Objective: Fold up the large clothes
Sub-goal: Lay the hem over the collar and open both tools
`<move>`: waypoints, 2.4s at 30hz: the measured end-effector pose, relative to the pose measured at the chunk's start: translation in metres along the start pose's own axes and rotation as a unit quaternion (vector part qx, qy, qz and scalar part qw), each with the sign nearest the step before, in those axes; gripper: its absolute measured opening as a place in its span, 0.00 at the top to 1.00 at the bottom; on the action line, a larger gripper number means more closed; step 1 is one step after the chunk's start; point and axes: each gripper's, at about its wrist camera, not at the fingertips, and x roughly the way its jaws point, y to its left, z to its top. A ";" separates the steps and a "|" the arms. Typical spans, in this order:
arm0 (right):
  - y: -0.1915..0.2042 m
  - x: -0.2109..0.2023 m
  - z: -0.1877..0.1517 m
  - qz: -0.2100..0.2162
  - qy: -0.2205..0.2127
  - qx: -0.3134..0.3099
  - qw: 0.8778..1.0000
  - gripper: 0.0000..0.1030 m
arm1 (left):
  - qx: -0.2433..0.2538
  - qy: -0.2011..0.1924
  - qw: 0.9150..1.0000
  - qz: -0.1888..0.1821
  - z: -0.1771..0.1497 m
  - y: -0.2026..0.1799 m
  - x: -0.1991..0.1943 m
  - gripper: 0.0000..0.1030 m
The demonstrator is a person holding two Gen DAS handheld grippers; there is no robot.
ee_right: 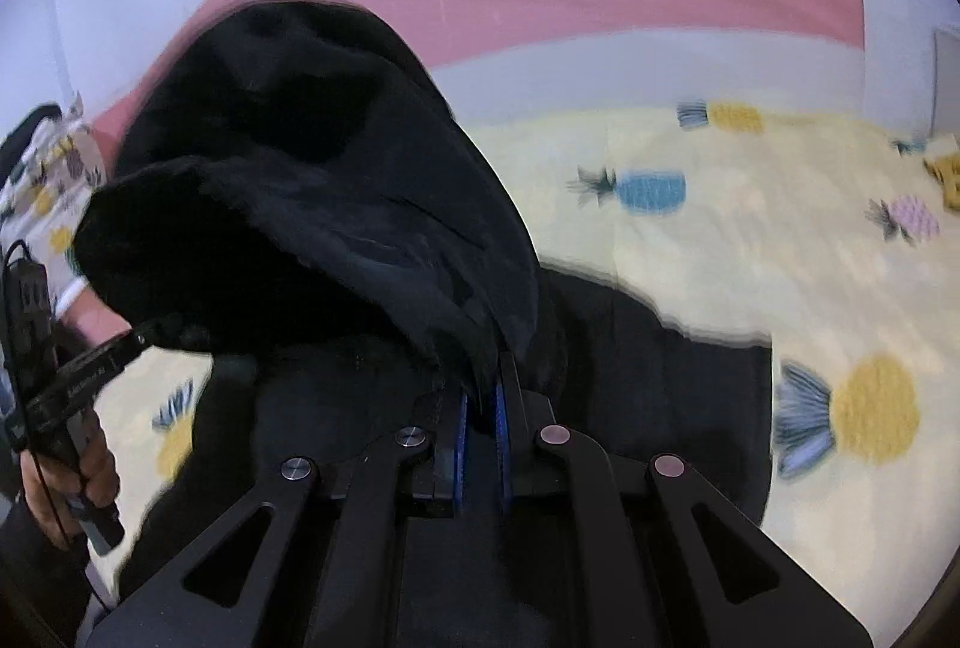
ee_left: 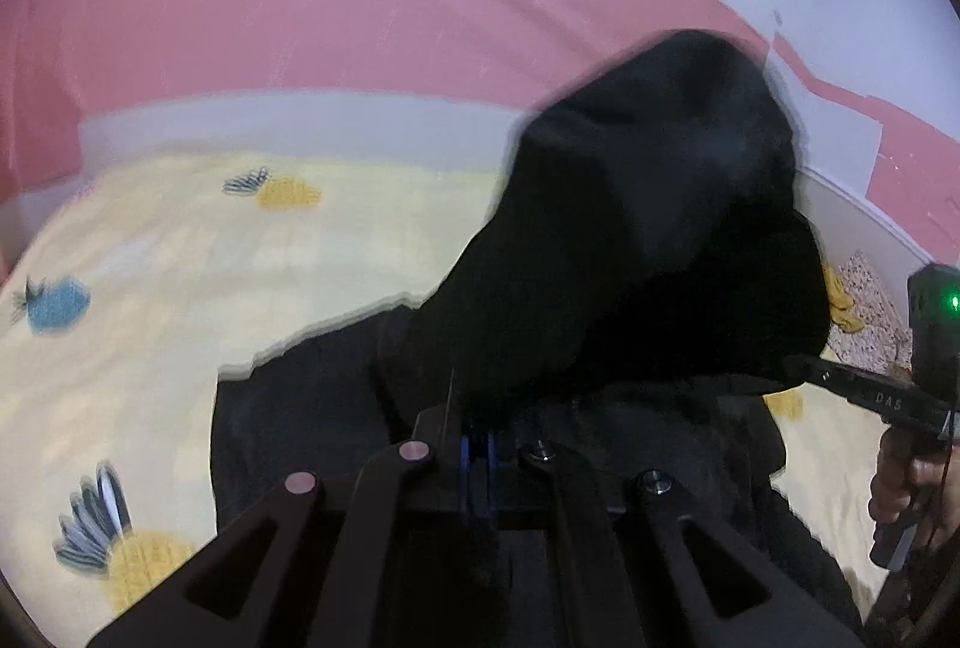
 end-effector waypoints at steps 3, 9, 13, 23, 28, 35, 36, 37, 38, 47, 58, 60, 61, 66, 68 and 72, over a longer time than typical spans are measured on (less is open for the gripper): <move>-0.005 0.003 -0.031 -0.002 0.035 0.009 0.999 0.93 | -0.013 0.029 0.999 0.006 -0.027 0.007 -0.001 0.94; -0.012 0.006 -0.076 -0.012 0.100 0.008 0.995 0.92 | -0.003 0.080 0.996 0.033 -0.067 0.013 -0.015 0.91; -0.014 -0.008 -0.083 -0.025 0.105 -0.007 0.994 0.83 | 0.007 0.088 0.995 0.053 -0.079 0.019 -0.035 0.91; 0.007 0.017 -0.029 0.051 0.064 0.049 0.995 0.54 | 0.020 0.021 0.998 0.055 -0.034 -0.011 -0.032 0.40; 0.027 0.050 -0.033 0.034 0.075 0.020 0.996 0.55 | 0.053 0.035 0.996 0.058 -0.033 -0.026 0.013 0.40; 0.025 0.069 -0.073 0.027 0.124 0.018 0.992 0.55 | 0.053 0.084 0.993 0.065 -0.080 -0.014 0.033 0.39; 0.027 0.068 -0.076 0.025 0.124 0.015 0.992 0.55 | 0.053 0.084 0.993 0.065 -0.083 -0.014 0.032 0.39; 0.028 0.068 -0.078 0.022 0.124 0.012 0.992 0.56 | 0.055 0.084 0.993 0.066 -0.085 -0.014 0.031 0.39; 0.028 0.067 -0.079 0.022 0.123 0.014 0.992 0.59 | 0.057 0.083 0.993 0.068 -0.085 -0.015 0.031 0.39; 0.043 0.070 -0.084 0.031 0.128 0.008 0.991 0.92 | 0.067 0.083 0.991 0.081 -0.086 -0.017 0.029 0.39; 0.049 0.079 -0.091 0.035 0.143 0.001 0.989 0.93 | 0.074 0.088 0.990 0.086 -0.092 -0.015 0.024 0.39; 0.046 0.071 -0.087 0.033 0.139 -0.006 0.990 0.86 | 0.077 0.089 0.989 0.089 -0.091 -0.016 0.019 0.39; 0.043 0.065 -0.084 0.031 0.134 -0.009 0.990 0.84 | 0.080 0.090 0.989 0.089 -0.090 -0.017 0.015 0.40; 0.025 0.020 -0.061 0.025 0.076 -0.023 0.997 0.83 | 0.067 0.061 0.993 0.078 -0.073 -0.014 -0.016 0.40; 0.019 0.009 -0.045 0.011 0.045 -0.024 0.999 0.83 | 0.063 0.040 0.994 0.076 -0.057 -0.015 -0.022 0.40; 0.009 0.024 -0.013 -0.006 0.019 -0.019 1.000 0.83 | 0.064 0.013 0.996 0.065 -0.022 -0.019 -0.003 0.40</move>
